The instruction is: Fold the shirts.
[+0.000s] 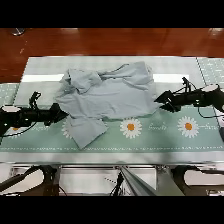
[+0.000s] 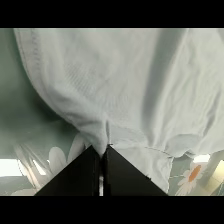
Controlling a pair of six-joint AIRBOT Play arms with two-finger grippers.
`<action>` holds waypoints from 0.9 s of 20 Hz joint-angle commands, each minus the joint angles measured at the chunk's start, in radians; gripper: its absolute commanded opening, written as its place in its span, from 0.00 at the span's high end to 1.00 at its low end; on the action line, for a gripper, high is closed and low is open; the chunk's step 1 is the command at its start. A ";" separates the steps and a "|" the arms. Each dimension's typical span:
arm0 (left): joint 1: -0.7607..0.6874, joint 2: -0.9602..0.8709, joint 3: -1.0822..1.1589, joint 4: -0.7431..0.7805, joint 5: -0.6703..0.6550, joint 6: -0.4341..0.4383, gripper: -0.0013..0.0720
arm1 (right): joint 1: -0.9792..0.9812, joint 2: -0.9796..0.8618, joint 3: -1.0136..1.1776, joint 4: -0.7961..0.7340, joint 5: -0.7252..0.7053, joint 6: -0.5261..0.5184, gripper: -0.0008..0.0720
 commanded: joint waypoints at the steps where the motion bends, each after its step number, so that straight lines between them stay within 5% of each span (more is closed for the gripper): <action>1: -0.001 -0.001 0.001 -0.002 -0.012 0.002 0.95 | 0.087 -0.069 0.070 0.026 0.002 0.003 0.52; 2: 0.000 0.000 0.001 -0.002 -0.023 0.003 0.95 | 0.103 -0.069 0.097 0.027 0.008 -0.008 0.97; 4: 0.003 0.023 0.014 -0.044 -0.039 0.048 0.95 | 0.112 -0.059 0.229 0.023 0.094 -0.011 0.96; 6: 0.008 0.098 0.100 -0.244 -0.058 0.134 0.95 | 0.111 -0.023 0.429 -0.016 0.169 0.022 0.96; 10: 0.009 0.266 0.517 -0.499 -0.013 0.188 0.95 | 0.112 0.080 1.016 -0.156 0.251 0.128 0.96; 13: 0.010 0.372 0.831 -0.459 0.060 0.176 0.95 | 0.112 0.236 1.243 -0.283 0.306 0.167 0.96; 18: 0.010 0.613 1.037 -0.063 0.193 0.022 0.95 | 0.112 0.628 1.162 -0.442 0.288 0.167 0.96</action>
